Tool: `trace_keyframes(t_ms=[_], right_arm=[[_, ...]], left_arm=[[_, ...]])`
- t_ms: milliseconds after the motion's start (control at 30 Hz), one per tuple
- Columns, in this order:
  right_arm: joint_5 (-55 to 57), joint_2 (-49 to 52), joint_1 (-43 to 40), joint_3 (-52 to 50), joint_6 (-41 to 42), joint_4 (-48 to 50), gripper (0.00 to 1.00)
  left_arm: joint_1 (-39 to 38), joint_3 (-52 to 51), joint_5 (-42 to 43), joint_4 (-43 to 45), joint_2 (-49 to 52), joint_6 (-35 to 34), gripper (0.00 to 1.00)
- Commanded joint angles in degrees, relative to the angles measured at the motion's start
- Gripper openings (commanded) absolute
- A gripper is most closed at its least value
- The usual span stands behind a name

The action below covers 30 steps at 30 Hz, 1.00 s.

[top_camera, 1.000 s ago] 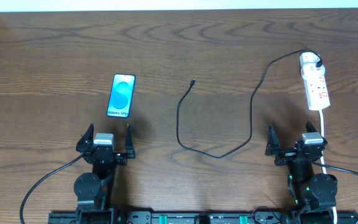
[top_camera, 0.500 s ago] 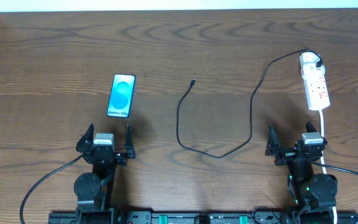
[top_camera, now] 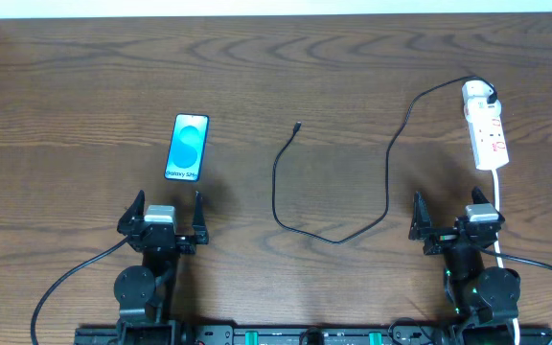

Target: Plug charger to phone and switch on socket

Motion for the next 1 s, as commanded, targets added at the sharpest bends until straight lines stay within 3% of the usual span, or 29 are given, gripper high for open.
trace_keyframes(t_ms=[0,500,967], right_arm=[[0.42,-0.31,0.09,-0.20,-0.26,-0.13,0.99],[0.42,-0.31,0.09,-0.20,-0.26,-0.13,0.99],[0.42,-0.31,0.09,-0.20,-0.28,-0.13,0.99]], left_arm=[[-0.20,-0.63,0.57,-2.38,-0.02,0.74,0.98],[-0.20,1.70,0.61,-2.43,1.92,0.46,0.98],[-0.20,13.97,1.25,-2.47,21.70,-0.33,0.98]])
